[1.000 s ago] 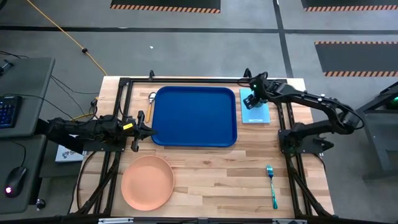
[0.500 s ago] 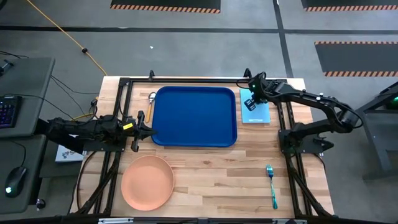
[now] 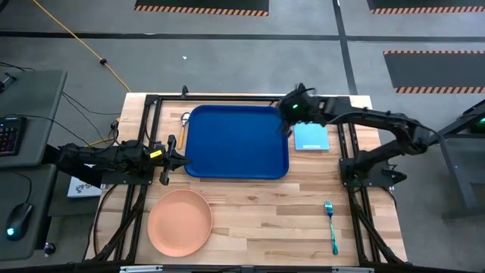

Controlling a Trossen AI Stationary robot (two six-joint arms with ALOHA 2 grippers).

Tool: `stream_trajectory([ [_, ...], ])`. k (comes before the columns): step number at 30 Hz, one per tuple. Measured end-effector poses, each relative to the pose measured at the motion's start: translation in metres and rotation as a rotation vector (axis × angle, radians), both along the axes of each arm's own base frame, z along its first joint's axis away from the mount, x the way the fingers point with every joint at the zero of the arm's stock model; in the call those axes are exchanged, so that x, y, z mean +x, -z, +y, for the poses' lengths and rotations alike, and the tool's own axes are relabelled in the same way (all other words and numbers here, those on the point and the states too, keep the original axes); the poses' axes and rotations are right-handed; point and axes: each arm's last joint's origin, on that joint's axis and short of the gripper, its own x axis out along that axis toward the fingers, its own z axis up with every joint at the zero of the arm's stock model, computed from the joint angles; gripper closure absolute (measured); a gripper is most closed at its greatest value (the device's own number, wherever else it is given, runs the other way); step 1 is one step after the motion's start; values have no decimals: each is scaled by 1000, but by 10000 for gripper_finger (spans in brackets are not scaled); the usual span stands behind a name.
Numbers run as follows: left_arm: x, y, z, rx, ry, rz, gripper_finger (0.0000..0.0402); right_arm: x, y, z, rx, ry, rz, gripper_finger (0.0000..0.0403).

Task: Pick and place plate/cup/fork/spoon on tray
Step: Put the blue cup on the blue serving tray

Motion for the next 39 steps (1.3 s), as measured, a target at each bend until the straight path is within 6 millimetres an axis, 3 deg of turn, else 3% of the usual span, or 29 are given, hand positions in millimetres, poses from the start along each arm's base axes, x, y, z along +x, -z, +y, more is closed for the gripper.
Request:
stream_trajectory([
  [5, 0, 0, 0, 0, 0, 0, 401, 35, 37, 6, 10, -100, 156, 400],
  [12, 0, 0, 0, 0, 0, 0, 401, 58, 56, -6, 29, -138, 265, 401],
  [39, 0, 0, 0, 0, 0, 0, 401, 46, 55, -38, 196, -114, 195, 399],
])
